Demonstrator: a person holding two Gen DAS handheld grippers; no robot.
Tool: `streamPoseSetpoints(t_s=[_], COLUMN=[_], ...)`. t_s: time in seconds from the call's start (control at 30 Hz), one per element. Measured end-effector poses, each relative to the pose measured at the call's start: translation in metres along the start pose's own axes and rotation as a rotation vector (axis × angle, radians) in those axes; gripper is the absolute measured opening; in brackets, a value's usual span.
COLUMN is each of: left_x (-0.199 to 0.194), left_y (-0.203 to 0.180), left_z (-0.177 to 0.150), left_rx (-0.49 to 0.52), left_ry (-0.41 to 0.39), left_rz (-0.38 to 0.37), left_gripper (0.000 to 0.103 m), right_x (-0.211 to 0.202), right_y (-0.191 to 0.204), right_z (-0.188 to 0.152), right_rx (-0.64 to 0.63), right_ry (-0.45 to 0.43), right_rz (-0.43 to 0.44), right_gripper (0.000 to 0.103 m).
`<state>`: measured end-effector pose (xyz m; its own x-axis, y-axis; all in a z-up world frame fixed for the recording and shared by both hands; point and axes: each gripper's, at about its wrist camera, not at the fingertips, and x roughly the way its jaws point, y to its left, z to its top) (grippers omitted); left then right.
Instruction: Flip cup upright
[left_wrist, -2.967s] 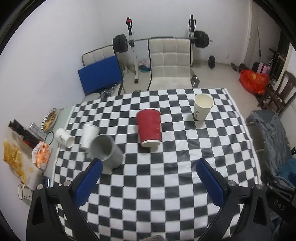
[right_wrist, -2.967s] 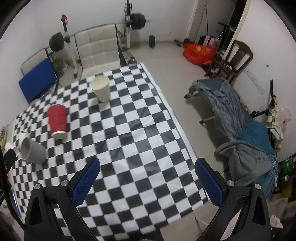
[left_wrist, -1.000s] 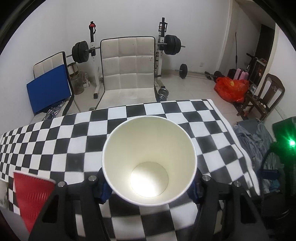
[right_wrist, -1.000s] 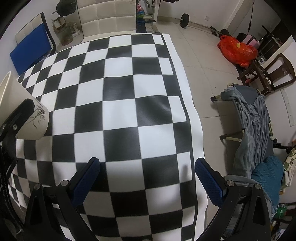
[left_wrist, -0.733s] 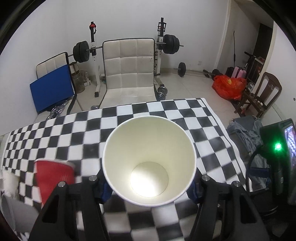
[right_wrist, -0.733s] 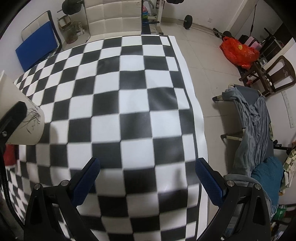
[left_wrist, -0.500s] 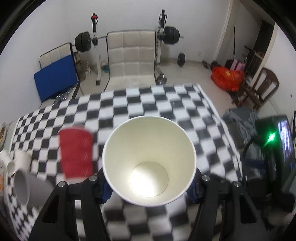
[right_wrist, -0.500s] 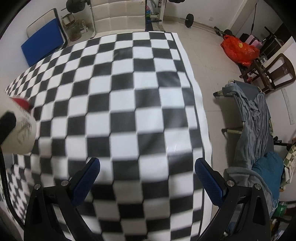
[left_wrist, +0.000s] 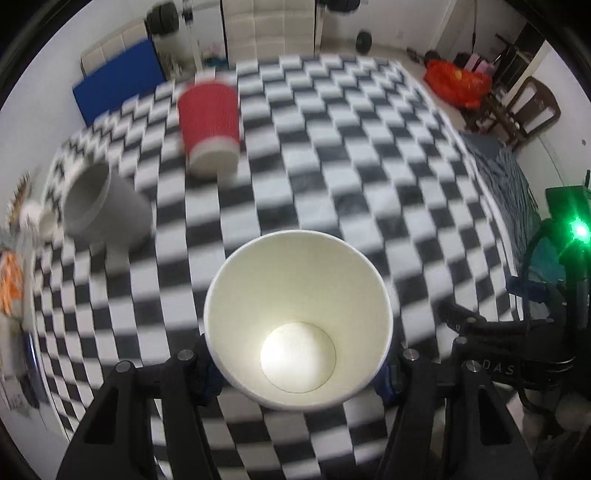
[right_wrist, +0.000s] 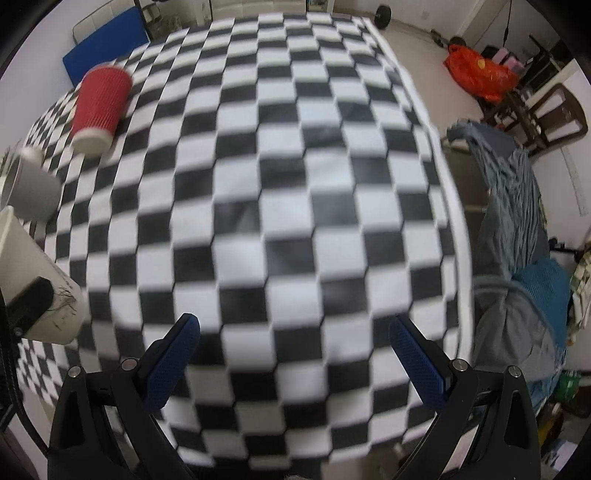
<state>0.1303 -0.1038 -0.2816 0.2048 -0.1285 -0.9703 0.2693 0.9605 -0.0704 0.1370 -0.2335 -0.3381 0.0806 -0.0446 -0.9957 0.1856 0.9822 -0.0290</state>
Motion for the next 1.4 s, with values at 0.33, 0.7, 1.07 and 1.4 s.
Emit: streamPoseSetpoints(t_s=[0.33, 0.7, 1.07, 1.4], left_x=[0.053, 0.098, 0.103, 0.091], left_y=[0.000, 0.000, 0.008, 0.001], left_z=[-0.022, 0.013, 0.016, 0.015], left_rx=[-0.151, -0.212, -0.236, -0.258], left_ry=[0.296, 0.329, 0.323, 0.277], left_rz=[-0.194, -0.146, -0.139, -0.185], left_gripper=[0.059, 0.060, 0.069, 0.080], right_x=[0.006, 0.017, 0.022, 0.032], right_y=[-0.003, -0.016, -0.020, -0.036], right_z=[-0.034, 0.002, 0.015, 0.017], right_rx=[0.057, 0.045, 0.046, 0.119], right_ry=[0.082, 0.100, 0.112, 0.165], right_rz=[0.006, -0.001, -0.003, 0.097], right_gripper=[0.103, 0.103, 0.103, 0.103])
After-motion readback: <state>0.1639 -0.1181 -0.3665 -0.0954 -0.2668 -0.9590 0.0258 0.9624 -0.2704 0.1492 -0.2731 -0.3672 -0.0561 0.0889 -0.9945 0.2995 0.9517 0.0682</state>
